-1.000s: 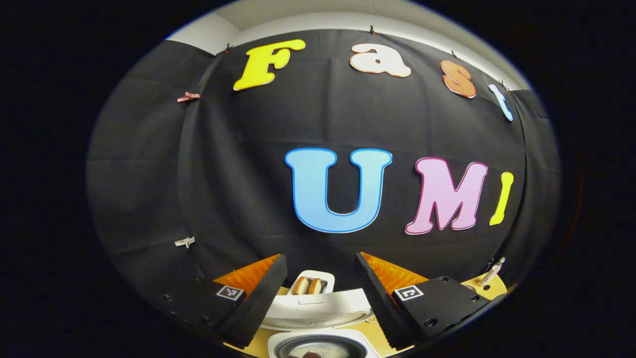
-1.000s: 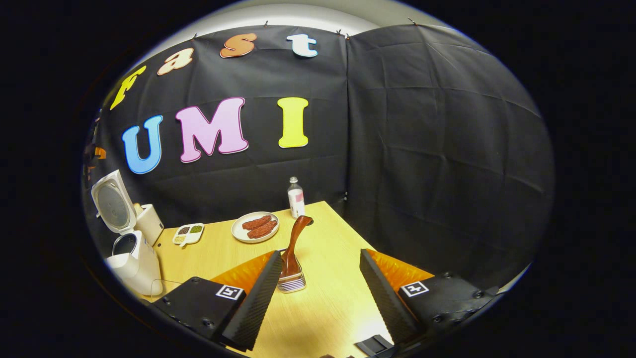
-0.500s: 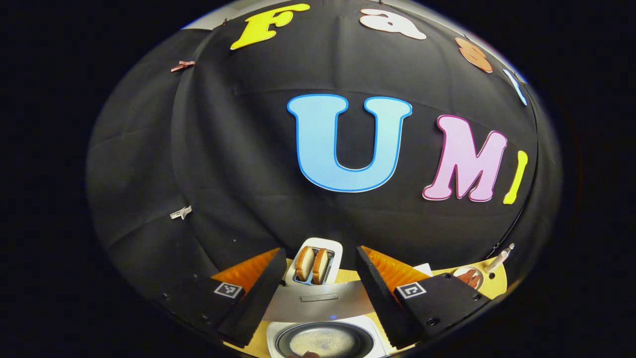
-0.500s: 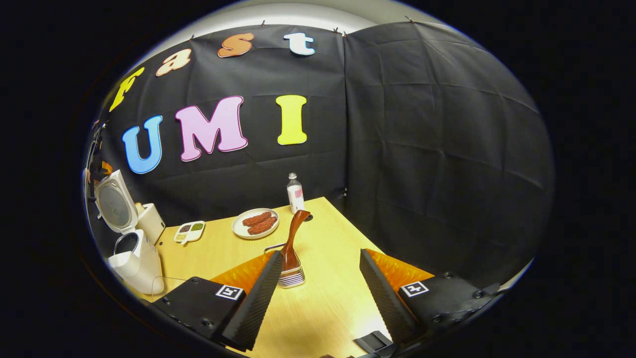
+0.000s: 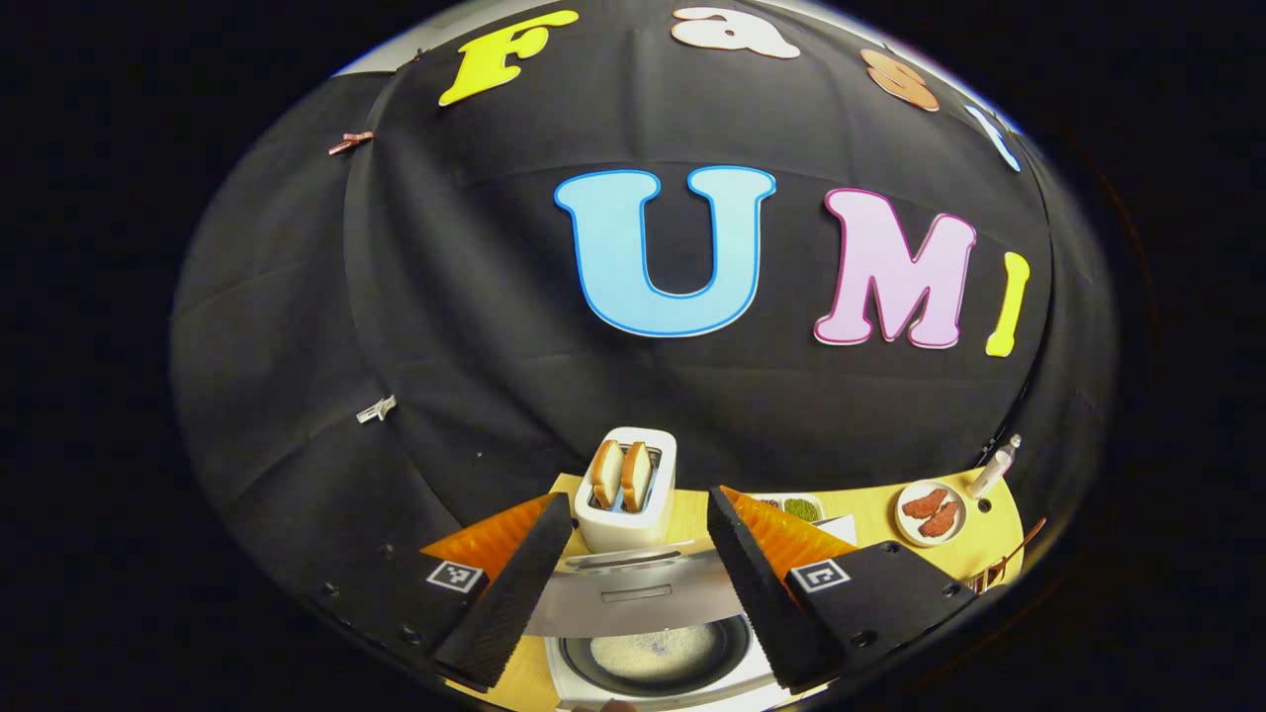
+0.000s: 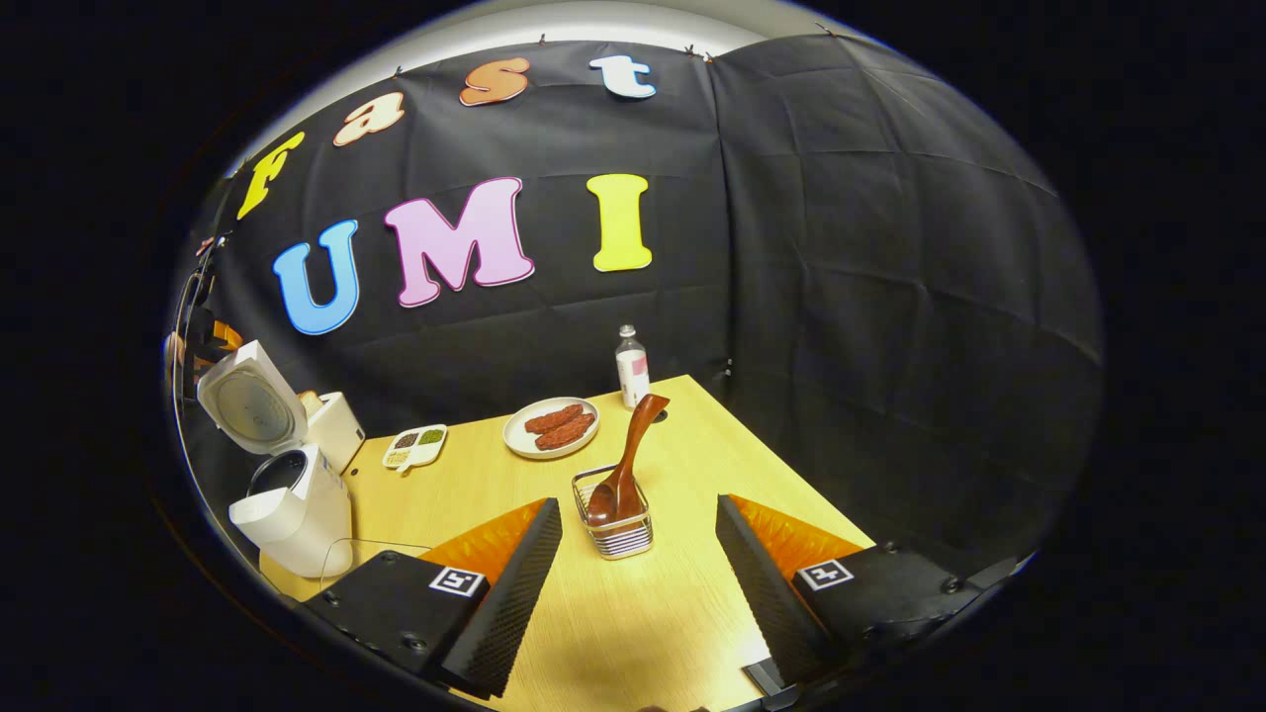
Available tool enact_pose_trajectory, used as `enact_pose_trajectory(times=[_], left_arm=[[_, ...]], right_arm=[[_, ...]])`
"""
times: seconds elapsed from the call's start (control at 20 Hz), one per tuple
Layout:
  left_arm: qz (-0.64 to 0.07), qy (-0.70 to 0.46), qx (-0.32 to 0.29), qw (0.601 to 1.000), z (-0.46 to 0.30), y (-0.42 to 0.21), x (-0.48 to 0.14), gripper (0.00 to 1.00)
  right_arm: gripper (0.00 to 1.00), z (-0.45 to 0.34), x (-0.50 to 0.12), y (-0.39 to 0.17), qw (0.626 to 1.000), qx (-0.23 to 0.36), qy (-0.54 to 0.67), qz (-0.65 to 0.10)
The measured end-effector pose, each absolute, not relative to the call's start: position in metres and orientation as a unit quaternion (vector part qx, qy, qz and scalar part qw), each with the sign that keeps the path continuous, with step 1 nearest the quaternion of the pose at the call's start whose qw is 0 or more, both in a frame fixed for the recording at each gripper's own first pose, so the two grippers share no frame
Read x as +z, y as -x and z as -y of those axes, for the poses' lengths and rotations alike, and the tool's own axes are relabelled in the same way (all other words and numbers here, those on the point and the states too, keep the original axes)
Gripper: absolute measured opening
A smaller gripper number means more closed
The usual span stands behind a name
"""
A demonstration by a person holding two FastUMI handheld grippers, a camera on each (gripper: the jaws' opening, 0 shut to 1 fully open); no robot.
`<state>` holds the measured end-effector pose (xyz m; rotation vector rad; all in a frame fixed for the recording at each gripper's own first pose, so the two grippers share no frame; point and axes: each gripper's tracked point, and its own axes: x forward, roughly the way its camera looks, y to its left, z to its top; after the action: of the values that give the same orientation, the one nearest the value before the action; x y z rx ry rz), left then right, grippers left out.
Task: Close the left gripper, press the button to open the rice cooker; take a wooden spoon from the chopstick holder with the right hand, scoop a spoonful of rice and pour it into the rice cooker, then put the wooden spoon back into the chopstick holder.
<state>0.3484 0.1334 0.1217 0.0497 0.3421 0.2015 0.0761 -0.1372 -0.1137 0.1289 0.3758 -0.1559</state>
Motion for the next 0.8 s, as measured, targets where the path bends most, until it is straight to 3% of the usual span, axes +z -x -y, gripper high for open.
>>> enact_pose_trajectory(times=[0.35,0.8], left_arm=[[-0.225,0.026,0.086,0.97,-0.108,-0.297,0.018,0.96],[-0.234,0.016,0.092,0.968,-0.1,-0.272,-0.066,0.96]], right_arm=[[0.99,0.119,-0.127,-0.078,0.976,-0.046,-0.061,-0.205],[0.99,0.102,-0.138,-0.077,0.975,-0.015,-0.041,-0.219]])
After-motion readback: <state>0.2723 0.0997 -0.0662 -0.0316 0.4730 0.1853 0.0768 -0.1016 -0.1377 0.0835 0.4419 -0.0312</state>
